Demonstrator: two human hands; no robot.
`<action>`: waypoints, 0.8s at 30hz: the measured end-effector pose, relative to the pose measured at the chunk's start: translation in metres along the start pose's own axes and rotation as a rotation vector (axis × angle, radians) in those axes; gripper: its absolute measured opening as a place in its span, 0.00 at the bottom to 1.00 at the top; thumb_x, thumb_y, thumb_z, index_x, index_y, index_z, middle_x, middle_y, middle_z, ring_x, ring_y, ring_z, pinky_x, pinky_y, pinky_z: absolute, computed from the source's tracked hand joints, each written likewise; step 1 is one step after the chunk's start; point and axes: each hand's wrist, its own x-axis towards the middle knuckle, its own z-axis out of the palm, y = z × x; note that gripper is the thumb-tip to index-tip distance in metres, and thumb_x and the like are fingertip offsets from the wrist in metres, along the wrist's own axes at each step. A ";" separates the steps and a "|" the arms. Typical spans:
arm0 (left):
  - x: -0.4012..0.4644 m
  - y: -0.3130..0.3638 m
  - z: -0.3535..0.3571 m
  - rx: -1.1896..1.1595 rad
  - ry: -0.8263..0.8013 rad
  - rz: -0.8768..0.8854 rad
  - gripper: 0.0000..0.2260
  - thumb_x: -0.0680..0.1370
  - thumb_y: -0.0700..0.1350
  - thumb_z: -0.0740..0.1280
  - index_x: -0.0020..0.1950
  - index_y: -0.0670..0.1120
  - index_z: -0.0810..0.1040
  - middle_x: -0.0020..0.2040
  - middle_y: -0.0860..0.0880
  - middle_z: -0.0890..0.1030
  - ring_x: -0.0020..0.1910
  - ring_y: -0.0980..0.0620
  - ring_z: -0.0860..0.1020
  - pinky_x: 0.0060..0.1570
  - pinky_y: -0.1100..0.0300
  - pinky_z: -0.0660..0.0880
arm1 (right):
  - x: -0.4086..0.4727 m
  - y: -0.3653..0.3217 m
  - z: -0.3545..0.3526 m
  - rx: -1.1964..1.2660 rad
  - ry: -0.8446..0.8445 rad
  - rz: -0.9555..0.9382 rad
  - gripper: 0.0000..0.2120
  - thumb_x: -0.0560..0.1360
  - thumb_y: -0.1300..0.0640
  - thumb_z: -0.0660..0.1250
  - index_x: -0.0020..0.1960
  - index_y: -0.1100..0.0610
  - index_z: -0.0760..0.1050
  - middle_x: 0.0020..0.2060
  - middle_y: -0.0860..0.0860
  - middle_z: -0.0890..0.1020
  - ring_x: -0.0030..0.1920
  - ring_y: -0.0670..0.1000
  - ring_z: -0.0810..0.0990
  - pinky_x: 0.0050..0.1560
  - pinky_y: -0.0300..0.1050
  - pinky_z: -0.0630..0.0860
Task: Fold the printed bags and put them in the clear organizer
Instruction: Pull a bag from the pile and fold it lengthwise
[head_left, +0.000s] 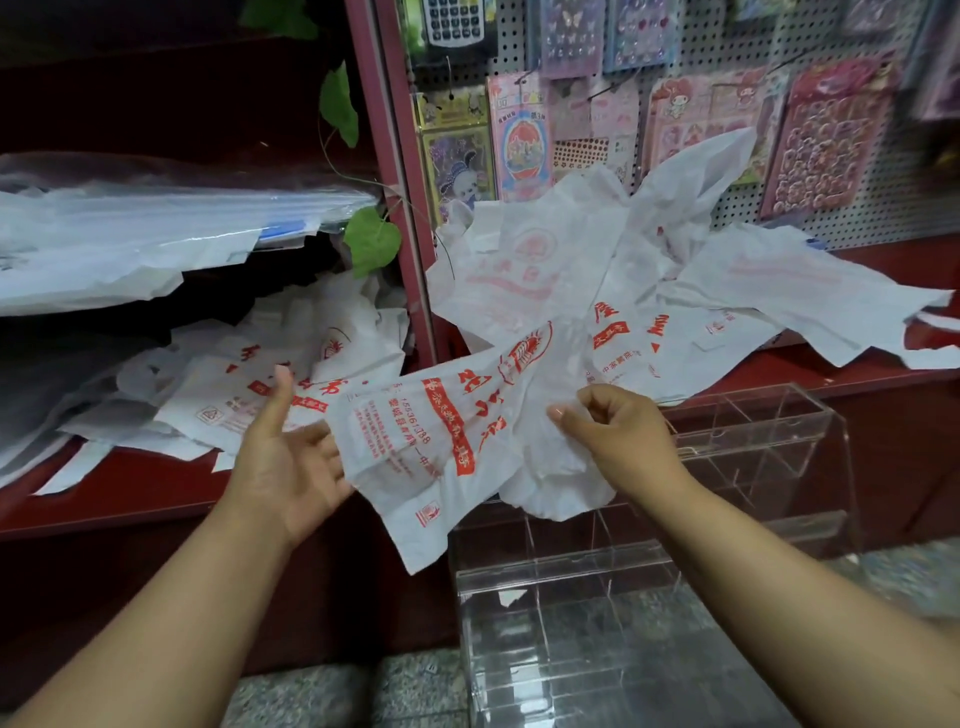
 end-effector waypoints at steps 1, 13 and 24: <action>-0.005 -0.008 0.004 0.105 0.001 -0.030 0.32 0.67 0.63 0.70 0.59 0.40 0.77 0.54 0.41 0.84 0.54 0.42 0.82 0.56 0.43 0.76 | 0.000 0.002 0.003 0.003 0.007 -0.005 0.18 0.73 0.58 0.72 0.33 0.67 0.68 0.29 0.55 0.67 0.29 0.46 0.65 0.33 0.40 0.63; 0.004 -0.030 -0.010 0.656 0.389 0.354 0.12 0.85 0.48 0.55 0.60 0.43 0.74 0.56 0.46 0.80 0.55 0.46 0.79 0.55 0.51 0.76 | 0.018 0.017 -0.040 0.029 -0.763 0.170 0.20 0.61 0.44 0.74 0.48 0.54 0.82 0.44 0.48 0.85 0.47 0.44 0.82 0.49 0.35 0.74; 0.010 -0.040 -0.010 0.669 0.616 0.456 0.17 0.83 0.55 0.55 0.52 0.41 0.72 0.48 0.46 0.78 0.45 0.48 0.76 0.45 0.56 0.74 | 0.013 0.036 -0.047 0.639 -0.551 0.322 0.39 0.50 0.50 0.84 0.58 0.59 0.76 0.44 0.54 0.83 0.39 0.49 0.79 0.32 0.37 0.73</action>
